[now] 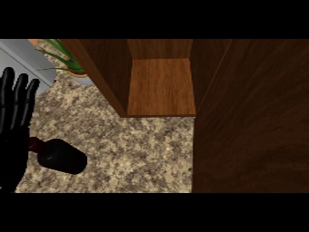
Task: Pick up the wine, place it into the cabinet and close the cabinet
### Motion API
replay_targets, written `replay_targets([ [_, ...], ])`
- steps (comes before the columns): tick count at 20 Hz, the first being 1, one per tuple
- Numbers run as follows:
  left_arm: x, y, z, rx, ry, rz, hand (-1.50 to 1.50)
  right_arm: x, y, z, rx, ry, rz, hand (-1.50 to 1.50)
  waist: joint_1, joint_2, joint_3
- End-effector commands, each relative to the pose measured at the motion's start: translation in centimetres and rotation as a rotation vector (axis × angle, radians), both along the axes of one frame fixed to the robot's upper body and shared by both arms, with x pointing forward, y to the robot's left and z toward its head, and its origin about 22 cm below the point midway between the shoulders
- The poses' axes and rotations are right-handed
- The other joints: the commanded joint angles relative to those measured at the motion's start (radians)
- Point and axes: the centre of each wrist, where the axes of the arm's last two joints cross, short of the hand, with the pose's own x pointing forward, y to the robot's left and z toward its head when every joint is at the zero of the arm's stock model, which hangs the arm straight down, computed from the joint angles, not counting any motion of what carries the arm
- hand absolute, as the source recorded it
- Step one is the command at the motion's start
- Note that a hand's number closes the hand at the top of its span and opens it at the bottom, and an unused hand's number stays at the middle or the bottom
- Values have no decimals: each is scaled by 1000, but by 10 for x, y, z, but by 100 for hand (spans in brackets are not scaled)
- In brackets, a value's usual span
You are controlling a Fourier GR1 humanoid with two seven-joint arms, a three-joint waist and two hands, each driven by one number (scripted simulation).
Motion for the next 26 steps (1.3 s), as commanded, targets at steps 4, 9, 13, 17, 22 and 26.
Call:
replay_targets([
  [4,7,24,5,94,47,-347,-150,-17,7,-1,31,17,-17,-150,-5,-22,-32],
  [9,-3,38,-15,4,300,-604,-150,-36,28,-15,122,174,206,-150,3,-25,-31],
  [13,-11,64,24,10,327,-657,-150,-64,32,17,113,168,204,-150,5,-27,-30],
  [17,-18,80,57,0,348,-660,-150,-90,43,34,143,164,209,-150,6,-25,-30],
  [22,-21,100,78,-11,365,-646,-150,-109,51,56,147,177,213,-150,8,-24,-31],
  [26,-39,92,93,-25,402,-650,-150,-106,61,56,139,176,225,-150,13,-26,-30],
])
